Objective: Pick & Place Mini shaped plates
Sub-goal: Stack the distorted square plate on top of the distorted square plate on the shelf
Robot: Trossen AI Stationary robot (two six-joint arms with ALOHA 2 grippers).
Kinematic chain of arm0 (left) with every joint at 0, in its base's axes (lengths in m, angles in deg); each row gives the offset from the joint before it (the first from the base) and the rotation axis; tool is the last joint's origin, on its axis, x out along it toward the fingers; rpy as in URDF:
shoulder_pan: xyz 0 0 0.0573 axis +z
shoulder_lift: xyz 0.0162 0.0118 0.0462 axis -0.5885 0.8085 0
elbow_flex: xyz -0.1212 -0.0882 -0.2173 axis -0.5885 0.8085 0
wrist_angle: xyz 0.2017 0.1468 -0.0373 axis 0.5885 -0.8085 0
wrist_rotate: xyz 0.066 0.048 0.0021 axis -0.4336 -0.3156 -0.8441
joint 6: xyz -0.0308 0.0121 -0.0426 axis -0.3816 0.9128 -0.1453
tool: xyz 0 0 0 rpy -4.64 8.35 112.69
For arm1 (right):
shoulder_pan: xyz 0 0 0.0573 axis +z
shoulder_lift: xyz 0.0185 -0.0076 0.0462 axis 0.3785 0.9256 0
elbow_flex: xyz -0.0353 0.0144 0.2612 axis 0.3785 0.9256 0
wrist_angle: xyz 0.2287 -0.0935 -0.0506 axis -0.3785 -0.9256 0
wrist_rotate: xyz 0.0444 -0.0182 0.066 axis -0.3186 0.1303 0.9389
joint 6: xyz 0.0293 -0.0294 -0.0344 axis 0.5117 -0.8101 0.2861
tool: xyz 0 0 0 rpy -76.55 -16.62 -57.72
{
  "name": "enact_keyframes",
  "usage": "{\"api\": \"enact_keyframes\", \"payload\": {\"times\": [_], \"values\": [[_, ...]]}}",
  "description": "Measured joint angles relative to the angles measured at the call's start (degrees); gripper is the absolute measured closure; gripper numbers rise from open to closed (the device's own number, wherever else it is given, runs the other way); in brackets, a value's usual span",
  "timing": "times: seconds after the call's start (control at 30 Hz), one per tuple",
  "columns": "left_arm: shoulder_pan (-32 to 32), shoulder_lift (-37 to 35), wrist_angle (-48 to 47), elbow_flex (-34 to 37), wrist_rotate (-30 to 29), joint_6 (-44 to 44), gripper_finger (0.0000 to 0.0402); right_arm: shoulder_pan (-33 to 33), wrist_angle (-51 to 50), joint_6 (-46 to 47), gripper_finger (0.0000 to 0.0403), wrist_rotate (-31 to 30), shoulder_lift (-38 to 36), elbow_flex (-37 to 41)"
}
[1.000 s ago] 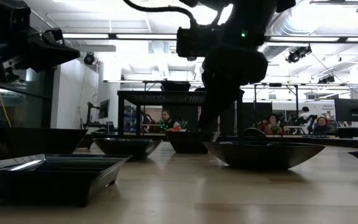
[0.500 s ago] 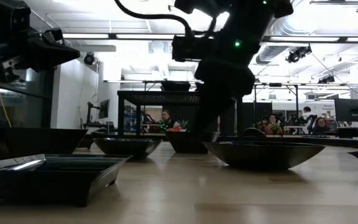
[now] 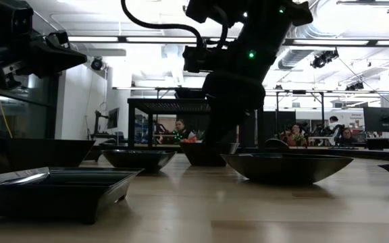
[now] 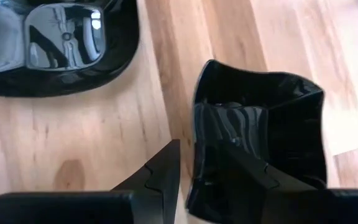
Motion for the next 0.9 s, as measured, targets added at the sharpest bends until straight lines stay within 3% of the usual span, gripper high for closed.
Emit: {"api": "enact_keyframes", "payload": {"times": [0.6,0.9], "values": [[0.0,0.0,0.0,0.0,0.0,0.0,0.0399,-0.6,0.8,-1.1,0.0302,2.0,1.3,0.0],[0.0,0.0,0.0,0.0,0.0,0.0,0.0399,-0.5,0.7,-1.0,0.0361,2.9,1.3,0.0]]}}
